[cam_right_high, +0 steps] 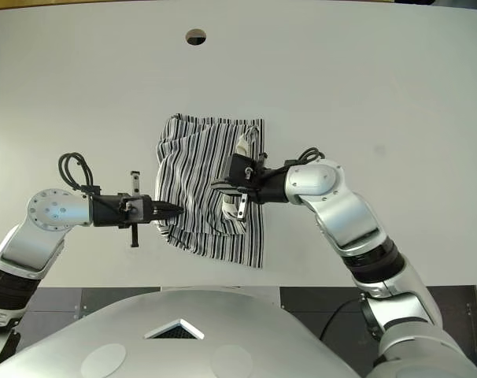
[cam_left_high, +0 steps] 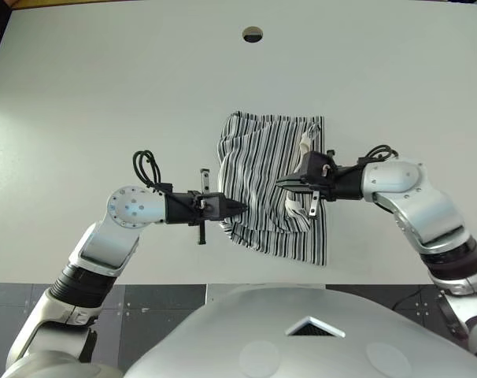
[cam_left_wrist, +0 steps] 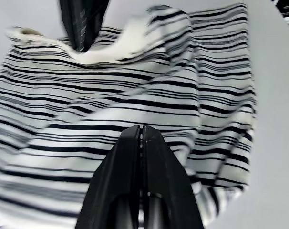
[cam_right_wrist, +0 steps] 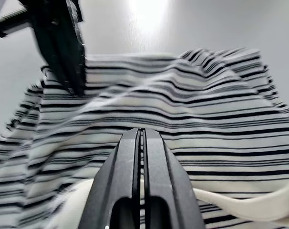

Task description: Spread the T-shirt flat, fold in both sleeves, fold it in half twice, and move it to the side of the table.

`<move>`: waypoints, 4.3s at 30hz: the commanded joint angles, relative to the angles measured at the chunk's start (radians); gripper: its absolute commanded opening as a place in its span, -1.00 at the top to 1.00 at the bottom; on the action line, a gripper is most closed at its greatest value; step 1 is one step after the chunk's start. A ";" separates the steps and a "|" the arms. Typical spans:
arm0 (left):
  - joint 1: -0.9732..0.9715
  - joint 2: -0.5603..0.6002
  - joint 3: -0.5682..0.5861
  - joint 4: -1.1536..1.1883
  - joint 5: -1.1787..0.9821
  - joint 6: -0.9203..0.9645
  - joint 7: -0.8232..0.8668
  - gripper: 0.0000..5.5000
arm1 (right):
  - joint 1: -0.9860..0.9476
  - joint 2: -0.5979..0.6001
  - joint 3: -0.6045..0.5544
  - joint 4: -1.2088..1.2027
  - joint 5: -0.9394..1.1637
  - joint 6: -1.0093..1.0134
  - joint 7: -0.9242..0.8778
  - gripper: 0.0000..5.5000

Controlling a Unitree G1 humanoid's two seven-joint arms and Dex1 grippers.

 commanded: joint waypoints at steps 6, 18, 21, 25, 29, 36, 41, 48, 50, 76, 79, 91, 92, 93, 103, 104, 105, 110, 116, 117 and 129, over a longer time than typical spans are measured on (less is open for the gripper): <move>0.018 0.022 -0.010 0.031 0.060 0.009 0.014 0.95 | 0.106 -0.209 -0.066 -0.045 -0.038 -0.111 0.100 0.96; 0.133 0.097 0.280 0.056 -0.021 -0.231 0.074 0.64 | 0.413 -0.329 -0.264 0.024 -0.323 -0.889 -0.073 0.66; 0.182 0.151 0.320 0.087 0.054 -0.280 0.094 0.48 | 0.505 -0.362 -0.266 0.057 -0.448 -1.008 -0.136 0.47; 0.249 0.187 0.310 0.097 0.192 -0.357 0.128 0.21 | 0.581 -0.378 -0.287 0.025 -0.500 -1.045 -0.161 0.24; 0.281 0.160 0.283 0.093 0.277 -0.412 0.184 0.15 | 0.621 -0.368 -0.285 0.024 -0.583 -1.065 -0.206 0.24; 0.274 0.121 0.204 0.084 0.309 -0.455 0.223 0.15 | 0.577 -0.273 -0.237 -0.012 -0.682 -1.155 -0.317 0.24; 0.252 0.108 0.160 0.077 0.320 -0.459 0.228 0.15 | 0.520 -0.204 -0.198 -0.016 -0.753 -1.243 -0.398 0.24; 0.221 0.101 0.098 0.087 0.336 -0.459 0.224 0.15 | 0.469 -0.173 -0.187 0.019 -0.827 -1.282 -0.456 0.24; 0.209 0.102 0.082 0.092 0.338 -0.461 0.220 0.25 | 0.460 -0.172 -0.177 0.043 -0.856 -1.285 -0.462 0.24; 0.146 0.100 0.051 0.086 0.325 -0.424 0.223 0.91 | 0.399 -0.343 -0.219 0.010 -0.909 -1.311 -0.332 0.24; 0.139 0.094 0.045 0.095 0.330 -0.424 0.229 0.91 | 0.405 -0.340 -0.215 0.047 -0.899 -1.305 -0.341 0.12; 0.133 0.091 0.044 0.113 0.335 -0.429 0.238 0.91 | 0.387 -0.313 -0.207 0.068 -0.914 -1.337 -0.449 -0.12; 0.133 0.091 0.043 0.114 0.334 -0.429 0.237 0.91 | 0.383 -0.310 -0.199 0.061 -0.929 -1.343 -0.449 -0.12; 0.131 0.090 0.042 0.116 0.334 -0.430 0.237 0.91 | 0.378 -0.304 -0.188 0.053 -0.946 -1.349 -0.449 -0.12; 0.128 0.081 0.031 0.118 0.328 -0.433 0.231 0.91 | 0.330 -0.269 -0.118 0.032 -0.992 -1.360 -0.415 -0.12; 0.127 0.082 0.030 0.117 0.324 -0.433 0.228 0.91 | 0.325 -0.269 -0.114 0.032 -0.993 -1.355 -0.407 -0.12; 0.127 0.084 0.031 0.116 0.321 -0.432 0.226 0.91 | 0.320 -0.271 -0.114 0.033 -0.993 -1.351 -0.400 -0.12; 0.106 0.080 0.023 0.122 0.314 -0.434 0.218 0.91 | 0.325 -0.268 -0.107 0.031 -0.989 -1.322 -0.365 0.19; 0.101 0.087 0.022 0.119 0.299 -0.434 0.211 0.91 | 0.346 -0.268 -0.094 0.048 -0.932 -1.267 -0.313 0.60; 0.101 0.088 0.023 0.119 0.296 -0.433 0.209 0.91 | 0.353 -0.273 -0.095 0.051 -0.910 -1.257 -0.298 0.66; 0.237 0.301 0.165 -0.106 -0.072 -0.346 -0.010 0.91 | 0.467 -0.359 -0.130 -0.079 -0.361 -0.951 -0.012 0.96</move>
